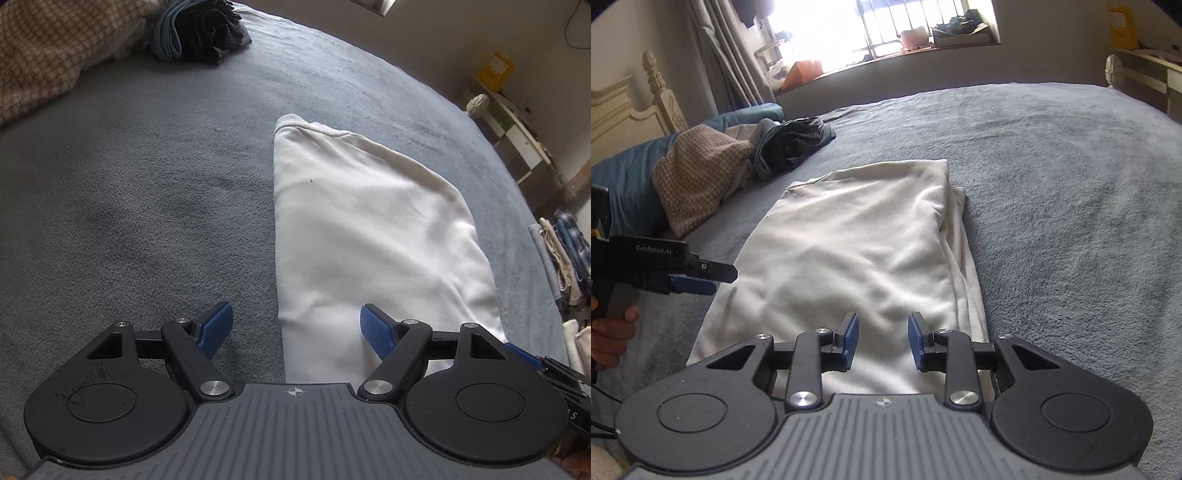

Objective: Fold clothes
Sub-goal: 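Move the open right gripper to the sweatshirt hem end, then grasp the sweatshirt hem end with both grippers and roll it over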

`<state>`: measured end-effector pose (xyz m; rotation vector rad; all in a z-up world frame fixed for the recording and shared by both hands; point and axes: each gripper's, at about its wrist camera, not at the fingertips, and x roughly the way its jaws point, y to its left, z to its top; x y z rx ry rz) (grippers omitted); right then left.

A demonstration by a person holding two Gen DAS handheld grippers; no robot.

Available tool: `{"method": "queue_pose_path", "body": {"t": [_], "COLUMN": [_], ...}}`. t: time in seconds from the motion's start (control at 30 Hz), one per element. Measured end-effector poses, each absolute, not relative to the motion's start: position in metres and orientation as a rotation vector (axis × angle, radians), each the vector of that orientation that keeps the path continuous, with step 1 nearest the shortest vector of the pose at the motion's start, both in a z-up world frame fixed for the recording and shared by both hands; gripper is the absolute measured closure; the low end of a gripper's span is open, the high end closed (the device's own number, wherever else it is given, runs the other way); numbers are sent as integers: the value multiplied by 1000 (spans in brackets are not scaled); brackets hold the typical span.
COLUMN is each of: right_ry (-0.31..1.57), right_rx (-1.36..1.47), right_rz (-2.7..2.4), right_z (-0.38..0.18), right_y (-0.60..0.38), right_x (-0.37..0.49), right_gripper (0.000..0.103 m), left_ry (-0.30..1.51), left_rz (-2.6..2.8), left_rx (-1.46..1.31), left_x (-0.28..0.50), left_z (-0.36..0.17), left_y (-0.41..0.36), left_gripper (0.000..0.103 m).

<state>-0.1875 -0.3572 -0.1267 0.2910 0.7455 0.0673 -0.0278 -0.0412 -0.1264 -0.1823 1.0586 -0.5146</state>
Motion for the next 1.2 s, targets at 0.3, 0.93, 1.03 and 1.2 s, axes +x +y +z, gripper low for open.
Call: {"method": "queue_pose_path", "body": {"t": [0.3,0.93,1.03,1.2], "right_ry": [721,665,695,802], "right_rx": [389,900,1002,1056], "right_rz": [16,-72,-55,-7], "right_z": [-128,-150,-166,-190], "right_y": [-375,-453,-473,-492], "right_x": [-188,-187,-168,-121], "right_gripper": [70,52,33,29], "left_ry": [1061,1111,1121,1143], "left_rz": [-498,-614,-641,-685], "left_rx": [-109,-209,-239,-284], "left_x": [-31,-13,-4,15], "left_z": [-127,-134,-140,-147], "left_y": [-51,-48,-48,-54], "left_gripper": [26,26,26,26]}}
